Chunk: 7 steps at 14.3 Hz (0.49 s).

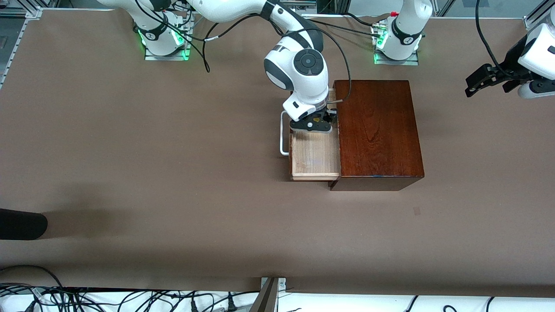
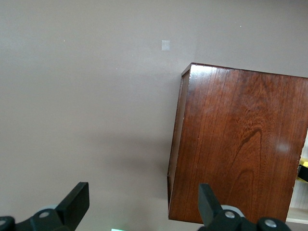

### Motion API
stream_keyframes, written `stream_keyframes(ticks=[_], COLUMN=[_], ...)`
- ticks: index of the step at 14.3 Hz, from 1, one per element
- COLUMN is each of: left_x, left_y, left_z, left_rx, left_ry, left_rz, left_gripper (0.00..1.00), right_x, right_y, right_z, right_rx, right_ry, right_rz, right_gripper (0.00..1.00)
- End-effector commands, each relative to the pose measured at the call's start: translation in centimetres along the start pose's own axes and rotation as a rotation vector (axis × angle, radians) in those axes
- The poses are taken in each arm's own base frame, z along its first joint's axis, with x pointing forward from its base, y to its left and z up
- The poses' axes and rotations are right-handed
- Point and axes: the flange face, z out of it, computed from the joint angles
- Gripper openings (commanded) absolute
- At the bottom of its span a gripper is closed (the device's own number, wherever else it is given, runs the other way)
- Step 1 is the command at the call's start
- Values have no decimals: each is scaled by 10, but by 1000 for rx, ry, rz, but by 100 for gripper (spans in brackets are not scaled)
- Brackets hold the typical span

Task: Open drawer, take yellow block, close drawer
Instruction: 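Lower the right gripper and grasp the yellow cube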

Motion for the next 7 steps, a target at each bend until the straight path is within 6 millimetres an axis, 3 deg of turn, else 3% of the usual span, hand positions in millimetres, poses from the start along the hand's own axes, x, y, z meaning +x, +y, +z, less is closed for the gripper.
stream_keyframes(ticks=[1,3,7], left_x=[1,1,1], left_y=[2,2,2], left_z=[-6,-6,-6], left_rx=[-16,-16,-15], left_ry=[-6,-6,-6], left_rz=[12,12,12], left_gripper=[100,100,100], right_x=[4,7,8], right_y=[-4,-2,2], right_z=[-1,-2,-3], right_rx=[12,4,-15], right_ry=[-3,-5,-15], right_rz=[15,17,21], right_gripper=[19,0,0])
